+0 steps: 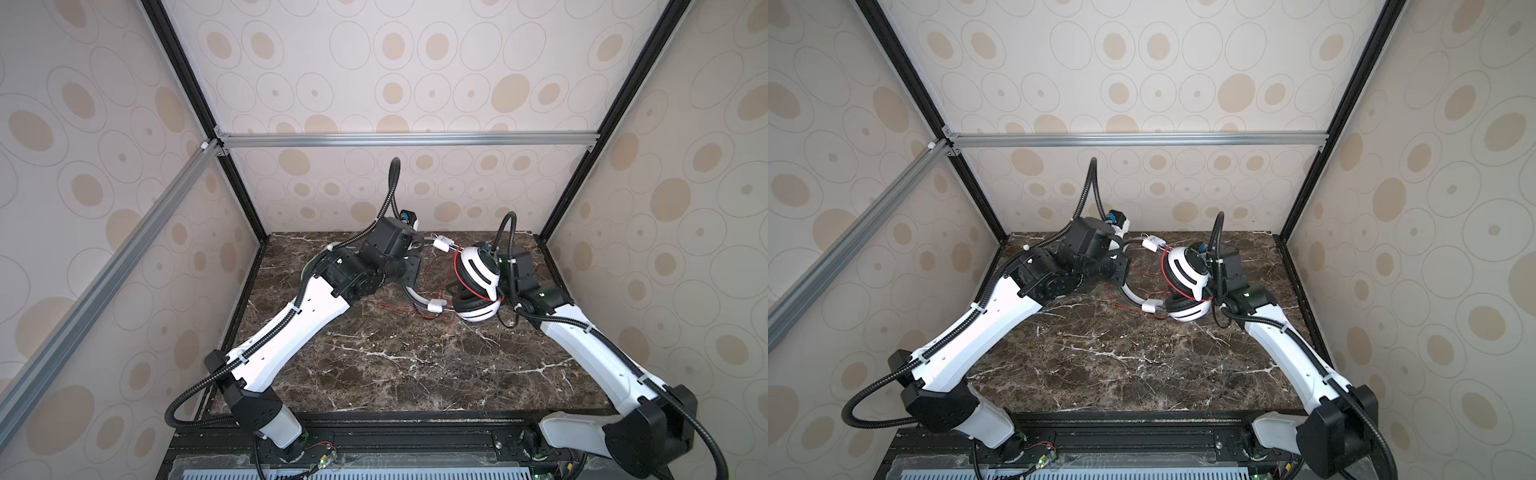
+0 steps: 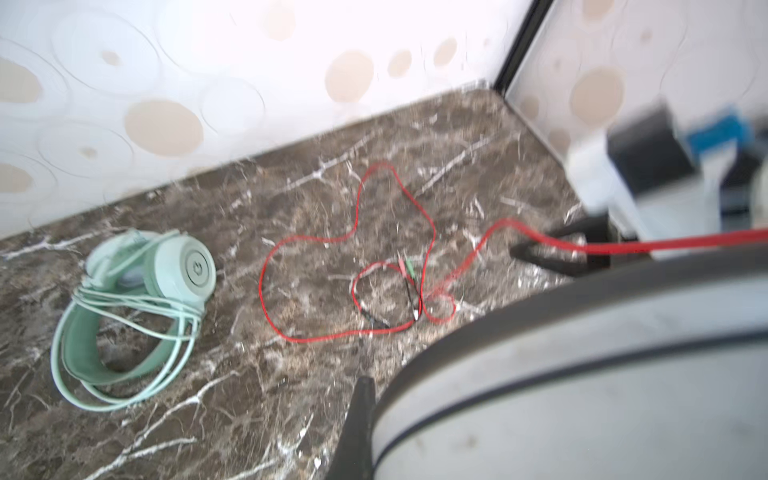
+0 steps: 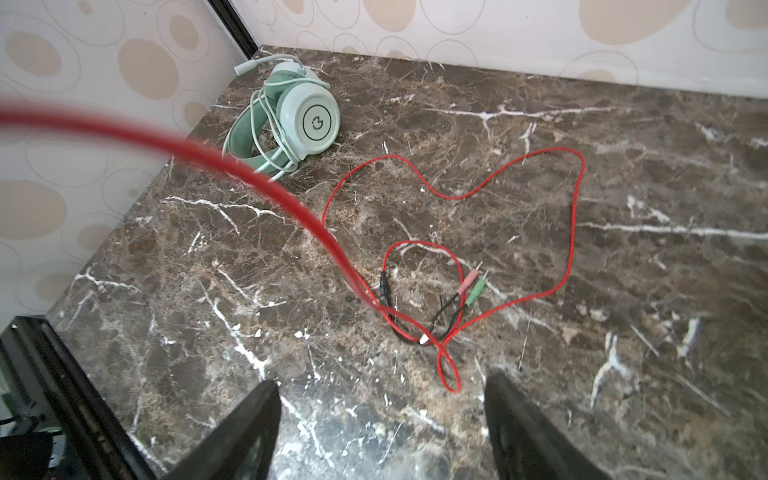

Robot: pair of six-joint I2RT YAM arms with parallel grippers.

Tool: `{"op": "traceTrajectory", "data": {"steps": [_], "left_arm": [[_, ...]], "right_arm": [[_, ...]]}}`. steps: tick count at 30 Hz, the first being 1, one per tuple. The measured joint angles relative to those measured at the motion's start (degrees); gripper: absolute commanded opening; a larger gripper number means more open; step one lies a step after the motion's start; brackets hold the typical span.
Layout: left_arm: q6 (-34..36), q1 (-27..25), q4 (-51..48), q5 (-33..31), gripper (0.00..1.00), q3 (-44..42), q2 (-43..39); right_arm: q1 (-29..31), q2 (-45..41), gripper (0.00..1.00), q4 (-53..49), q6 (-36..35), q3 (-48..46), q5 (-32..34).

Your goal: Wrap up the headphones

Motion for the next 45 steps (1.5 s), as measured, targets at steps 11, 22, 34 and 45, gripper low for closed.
{"op": "traceTrajectory", "data": {"steps": [11,22,34,45], "left_arm": [[-2.1,12.4,5.3,9.3,0.00,-15.2,-1.2],[-3.7,14.5,7.6,10.1,0.00,-17.0,-1.5],[-3.9,15.1,8.6,10.9,0.00,-17.3,-4.1],[-4.1,16.4,8.7,12.5,0.00,-17.3,-4.6]], "right_arm": [[-1.0,-20.9,0.93,1.6,4.7,-16.2,-4.4],[-1.0,-11.7,0.86,10.1,8.2,-24.4,-8.6],[-1.2,10.9,0.84,17.7,8.2,-17.2,-2.1],[-1.6,24.2,0.57,22.6,8.5,-6.3,2.4]]}}
